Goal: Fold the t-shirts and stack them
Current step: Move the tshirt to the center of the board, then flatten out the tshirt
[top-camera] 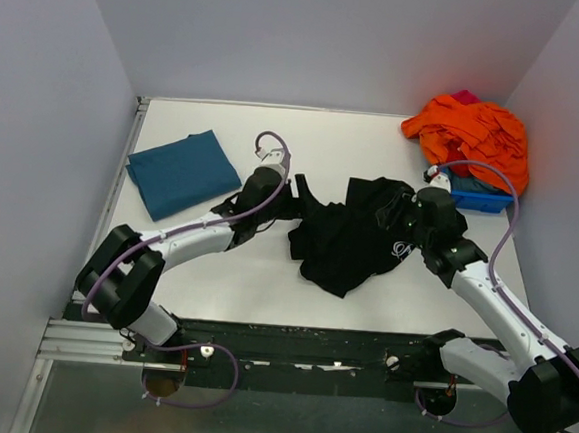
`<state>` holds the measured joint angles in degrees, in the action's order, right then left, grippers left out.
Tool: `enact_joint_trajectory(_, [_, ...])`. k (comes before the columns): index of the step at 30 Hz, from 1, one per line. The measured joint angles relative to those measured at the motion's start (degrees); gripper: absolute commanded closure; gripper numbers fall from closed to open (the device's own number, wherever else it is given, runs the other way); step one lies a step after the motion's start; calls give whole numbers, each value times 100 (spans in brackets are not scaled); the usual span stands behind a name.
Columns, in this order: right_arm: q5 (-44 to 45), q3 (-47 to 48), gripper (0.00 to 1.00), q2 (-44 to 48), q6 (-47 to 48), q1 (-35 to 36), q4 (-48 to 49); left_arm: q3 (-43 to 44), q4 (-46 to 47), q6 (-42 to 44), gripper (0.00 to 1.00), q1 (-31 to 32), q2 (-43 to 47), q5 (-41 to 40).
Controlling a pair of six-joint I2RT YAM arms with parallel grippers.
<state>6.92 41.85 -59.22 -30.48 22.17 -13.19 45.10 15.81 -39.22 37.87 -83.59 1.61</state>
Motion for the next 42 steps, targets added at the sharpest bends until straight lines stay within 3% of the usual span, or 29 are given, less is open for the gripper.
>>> enact_joint_trajectory(8, [487, -129, 48, 129, -42, 0, 26, 1746, -1547, -407, 18, -9, -1381, -638])
enact_joint_trajectory(14, [859, -258, 49, 315, -96, -2, 33, 2085, -2199, -542, 24, -9, -1954, -695])
enact_joint_trajectory(15, [901, -289, 50, 323, -101, -4, 35, 2087, -2288, -555, 30, -9, -2046, -702])
enact_joint_trajectory(19, [1019, -442, 50, 326, -133, -7, 44, 2087, -2457, -579, 77, -9, -2114, -719])
enact_joint_trajectory(22, [1093, -498, 51, 304, -160, -13, 46, 2087, -2444, -540, 100, -7, -2111, -728])
enact_joint_trajectory(25, [1191, -496, 47, 197, -168, -26, 59, 2076, -2374, -479, 100, -7, -2050, -789])
enact_joint_trajectory(28, [1237, -492, 34, 26, -208, -94, 11, 2076, -2389, -396, 100, -7, -1823, -1038])
enact_joint_trajectory(34, [1102, -472, 30, -203, -352, -673, -33, 1814, -2365, -275, 100, -44, -546, -1862])
enact_joint_trajectory(36, [966, -452, 22, -295, -417, -914, -39, 1659, -2350, -256, 100, -114, 15, -2142])
enact_joint_trajectory(42, [595, 17, 23, -857, -551, -1152, -111, 1137, -2337, -326, 100, -420, 1351, -2804])
